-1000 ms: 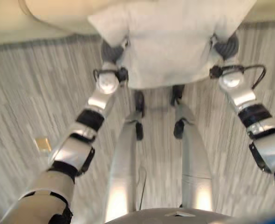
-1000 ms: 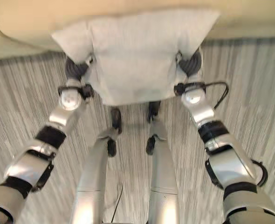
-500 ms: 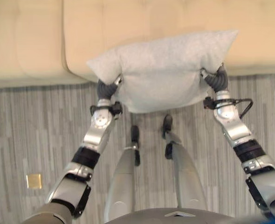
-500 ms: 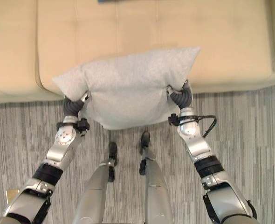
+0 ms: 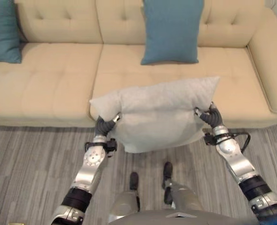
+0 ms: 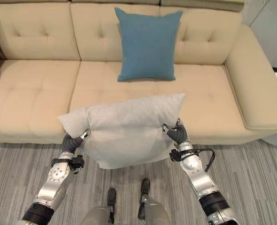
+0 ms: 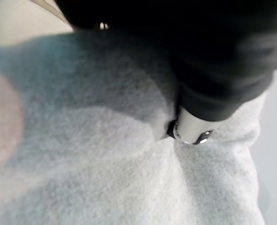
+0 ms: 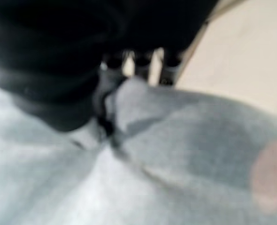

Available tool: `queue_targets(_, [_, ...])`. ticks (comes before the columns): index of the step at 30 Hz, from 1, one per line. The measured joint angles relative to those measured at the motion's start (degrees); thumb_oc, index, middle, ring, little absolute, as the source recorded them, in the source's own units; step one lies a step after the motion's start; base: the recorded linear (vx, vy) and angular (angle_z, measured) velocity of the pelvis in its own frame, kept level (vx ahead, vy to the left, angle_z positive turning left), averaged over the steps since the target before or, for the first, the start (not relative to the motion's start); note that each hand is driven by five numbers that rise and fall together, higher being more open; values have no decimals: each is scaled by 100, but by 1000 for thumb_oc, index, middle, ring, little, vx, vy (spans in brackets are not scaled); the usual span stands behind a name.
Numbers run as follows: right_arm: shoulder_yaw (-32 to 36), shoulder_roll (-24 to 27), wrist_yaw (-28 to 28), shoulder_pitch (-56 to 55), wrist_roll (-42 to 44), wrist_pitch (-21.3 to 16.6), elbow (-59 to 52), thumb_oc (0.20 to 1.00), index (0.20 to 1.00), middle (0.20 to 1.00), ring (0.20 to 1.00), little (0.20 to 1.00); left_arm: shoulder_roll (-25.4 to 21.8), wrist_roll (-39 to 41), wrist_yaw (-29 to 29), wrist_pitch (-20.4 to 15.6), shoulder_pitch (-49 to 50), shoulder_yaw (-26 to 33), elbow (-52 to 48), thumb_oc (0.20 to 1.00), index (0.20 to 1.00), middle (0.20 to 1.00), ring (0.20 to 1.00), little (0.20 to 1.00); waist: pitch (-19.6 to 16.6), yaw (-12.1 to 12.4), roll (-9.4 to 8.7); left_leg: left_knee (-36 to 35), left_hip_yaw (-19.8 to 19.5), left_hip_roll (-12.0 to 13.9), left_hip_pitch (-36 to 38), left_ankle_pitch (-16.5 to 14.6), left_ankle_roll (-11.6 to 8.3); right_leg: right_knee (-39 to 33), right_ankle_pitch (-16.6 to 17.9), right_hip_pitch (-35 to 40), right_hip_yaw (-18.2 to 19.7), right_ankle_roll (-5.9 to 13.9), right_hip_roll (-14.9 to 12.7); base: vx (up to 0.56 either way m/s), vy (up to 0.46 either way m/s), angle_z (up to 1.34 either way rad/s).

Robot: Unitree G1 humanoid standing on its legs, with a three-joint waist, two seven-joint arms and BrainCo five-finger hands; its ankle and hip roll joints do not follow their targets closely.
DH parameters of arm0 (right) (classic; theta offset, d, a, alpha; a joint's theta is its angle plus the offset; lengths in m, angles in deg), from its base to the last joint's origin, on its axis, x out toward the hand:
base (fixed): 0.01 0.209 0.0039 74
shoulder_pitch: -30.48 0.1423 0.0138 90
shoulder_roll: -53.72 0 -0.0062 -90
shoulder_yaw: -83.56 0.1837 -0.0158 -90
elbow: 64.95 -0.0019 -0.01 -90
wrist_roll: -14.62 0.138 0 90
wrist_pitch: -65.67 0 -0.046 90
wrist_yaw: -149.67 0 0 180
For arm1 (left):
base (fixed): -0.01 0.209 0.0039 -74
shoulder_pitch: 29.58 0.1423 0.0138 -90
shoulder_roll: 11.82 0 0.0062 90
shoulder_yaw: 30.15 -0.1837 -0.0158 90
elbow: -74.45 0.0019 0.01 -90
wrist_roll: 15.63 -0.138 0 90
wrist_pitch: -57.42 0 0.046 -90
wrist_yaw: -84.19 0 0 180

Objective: Pick up all the scattered cushions and arrange them neatly on the sofa.

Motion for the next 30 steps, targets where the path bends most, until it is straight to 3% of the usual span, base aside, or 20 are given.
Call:
queue_targets(2, [2, -2, -22, -84, -6, 33, 11, 200, 200, 200, 200, 200, 59, -94, 41, 56, 124, -2, -2, 200, 200, 200, 200, 200, -86, 70, 13, -28, -52, 3, -6, 8, -11, -66, 5, 44, -58, 6, 10, -11, 41, 26])
queue_targets(4, [80, -5, -32, -178, -7, 83, 14, 200, 200, 200, 200, 200, 174, -113, 101, 148, 160, -9, 1, 200, 200, 200, 200, 200, -86, 116, 22, 41, -102, -30, -126, 91, -141, -65, -6, 106, -303, 19, -67, 23, 88, 58])
queue_targets(7, [176, -7, -75, -245, -13, 128, 12, 200, 200, 200, 200, 200, 262, -121, 215, 213, 211, -14, 1, 200, 200, 200, 200, 200, -103, 128, 51, 39, -41, -30, -169, 97, -149, -64, -62, 238, -631, 11, -115, 49, 120, 57])
queue_targets(11, [207, -43, -235, -236, -64, 130, 4, 200, 200, 200, 200, 200, 226, -141, 285, 213, 289, 33, 0, 200, 200, 200, 200, 200, -129, 172, 30, 39, -18, -127, -123, 76, -98, 12, -98, 255, -609, 110, -224, 46, 196, 2])
queue_targets(12, [207, -49, -246, -236, -83, 142, 4, 200, 200, 200, 200, 200, 223, -143, 293, 213, 316, 42, 0, 200, 200, 200, 200, 200, -134, 169, 24, 24, 39, -152, -64, 78, -10, 87, -98, 248, -549, 118, -260, 23, 205, -17])
queue_targets(15, [210, -169, -282, -225, -109, 189, 8, 200, 200, 200, 200, 200, 156, -144, 299, 214, 336, 70, 0, 200, 200, 200, 200, 200, -232, 187, -117, 47, 201, -257, -64, 39, 92, 217, -78, 137, -429, 194, -355, 36, 197, -24])
queue_targets(18, [234, -253, -285, -280, -109, 203, 15, 200, 200, 200, 200, 200, 47, -160, 335, 223, 306, 93, 1, 200, 200, 200, 200, 200, -274, 97, -222, 124, 217, -282, -60, -75, 226, 580, -227, 43, -224, 359, -451, 38, 84, -1])
queue_targets(19, [237, -250, -285, -317, -112, 216, 13, 200, 200, 200, 200, 200, 54, -179, 332, 221, 302, 91, 0, 200, 200, 200, 200, 200, -294, -26, -236, 149, 75, -317, -60, -88, 259, 795, -295, 17, 0, 353, -462, 94, 142, 66])
queue_targets(21, [243, -256, -284, -354, -113, 216, 15, 200, 200, 200, 200, 200, 4, -187, 330, 221, 245, 78, -1, 200, 200, 200, 200, 200, -333, -206, -273, 89, -309, -392, -31, 60, 487, 1781, -690, -460, 996, 450, -470, 99, 88, 78])
queue_targets(22, [232, -272, -288, -357, -114, 214, 11, 200, 200, 200, 200, 200, -89, -194, 331, 221, 191, 74, 1, 200, 200, 200, 200, 200, -357, -263, -295, -6, -526, -348, -82, 188, 490, 1886, -1099, -675, 1501, 631, -210, 81, 10, 65])
queue_targets(25, [221, -278, -296, -360, -114, 215, 43, 200, 200, 200, 200, 200, -219, -197, 330, 241, 98, 19, 22, 200, 200, 200, 200, 200, -356, -317, -310, -75, -900, -340, -77, 257, 471, 1466, -1059, -696, 1682, 592, 270, 69, -5, 83])
queue_targets(26, [225, -276, -295, -388, -112, 214, 49, 200, 200, 200, 200, 200, -231, -200, 326, 255, 71, -22, 21, 200, 200, 200, 200, 200, -358, -340, -318, -56, -1122, -424, -72, 271, 445, 1185, -773, -625, 1737, 566, 461, 38, -23, 117])
queue_targets(27, [244, -271, -294, -445, -110, 214, 56, 200, 200, 200, 200, 200, -226, -203, 332, 274, 73, -47, 21, 200, 200, 200, 200, 200, -386, -343, -362, -52, -1245, -546, -54, 264, 435, 1009, -450, -553, 1752, 384, 432, 96, -103, 116])
queue_targets(28, [262, -257, -291, -431, -107, 216, 143, 200, 200, 200, 200, 200, -167, -211, 335, 292, 93, -85, 13, 200, 200, 200, 200, 200, -363, -238, -252, 36, -1311, -536, -131, 206, 301, 806, -306, -382, 1608, 147, 430, 94, -103, 79])
queue_targets(30, [277, -245, -291, -510, -106, 215, 144, 200, 200, 200, 200, 200, -127, -314, 337, 318, 46, -85, 19, 200, 200, 200, 200, 200, -330, -259, -181, 85, -1524, -510, -172, 192, 150, 627, -330, -219, 1380, 163, 432, 100, -89, 73])
